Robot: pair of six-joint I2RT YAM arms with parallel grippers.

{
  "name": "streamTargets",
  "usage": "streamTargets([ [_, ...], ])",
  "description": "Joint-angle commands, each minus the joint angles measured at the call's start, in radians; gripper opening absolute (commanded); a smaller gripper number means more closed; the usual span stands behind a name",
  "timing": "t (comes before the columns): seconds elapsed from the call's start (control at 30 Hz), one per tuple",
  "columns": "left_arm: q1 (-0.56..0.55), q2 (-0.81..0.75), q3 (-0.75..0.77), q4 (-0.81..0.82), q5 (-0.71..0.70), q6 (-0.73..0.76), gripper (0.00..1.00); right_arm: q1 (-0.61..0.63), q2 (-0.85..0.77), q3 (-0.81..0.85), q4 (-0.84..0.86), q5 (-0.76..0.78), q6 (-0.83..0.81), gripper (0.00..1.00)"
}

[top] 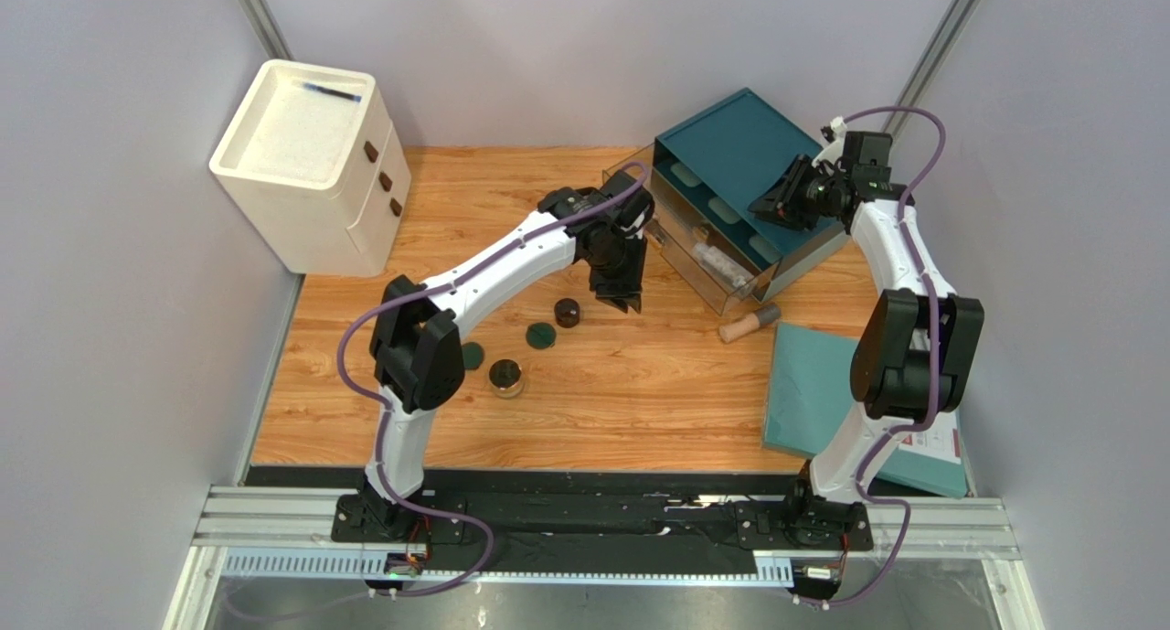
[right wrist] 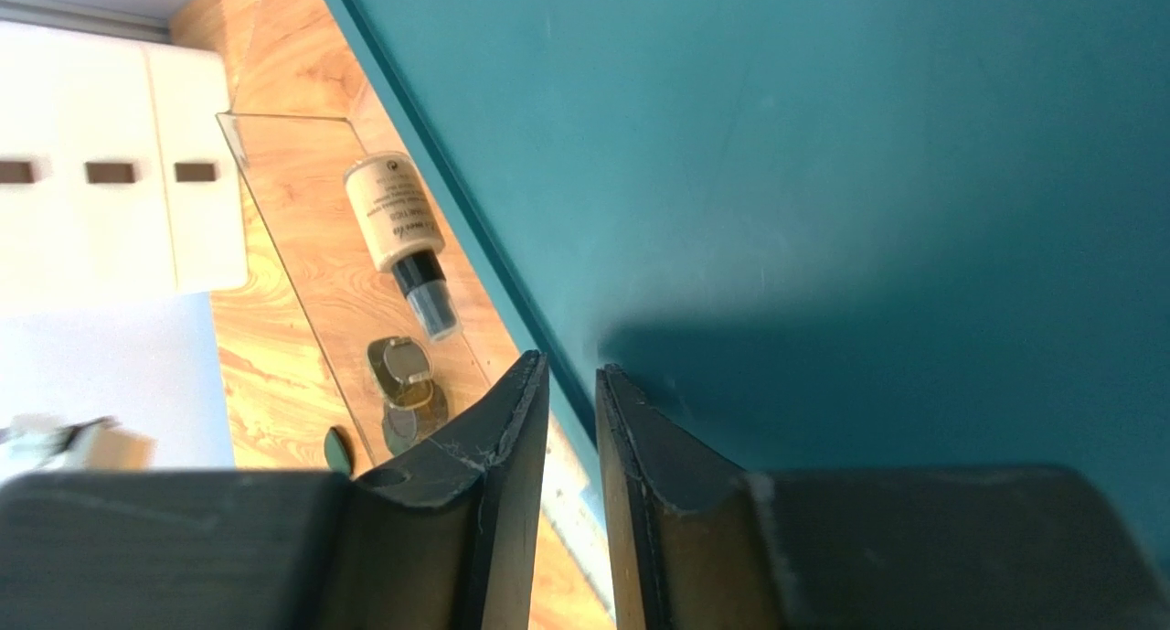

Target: Organize the makeup

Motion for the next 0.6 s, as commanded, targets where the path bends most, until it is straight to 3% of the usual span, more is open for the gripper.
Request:
streamTargets([
  [0.0, -0.002, -0.109, 0.052, -0.026, -0.053, 0.101, 0.33, 0.003, -0.073, 0.084, -0.150, 0.094, 0.026, 0.28],
  [0.2, -0.002, -0.163, -0.074, 0.064, 0.043, 0.116, 0.38, 0.002, -0.156, 0.144, -0.249, 0.120, 0.026, 0.28],
  [0.43, -0.002, -0.173, -0.137, 0.132, 0.106, 0.100, 0.41, 0.003, -0.282, 0.002, -0.253, 0.106, 0.037, 0.28],
  [0.57, -0.002, -0.158, -0.152, 0.153, 0.149, 0.075, 0.41, 0.002, -0.381, -0.185, -0.241, 0.094, 0.084, 0.29],
])
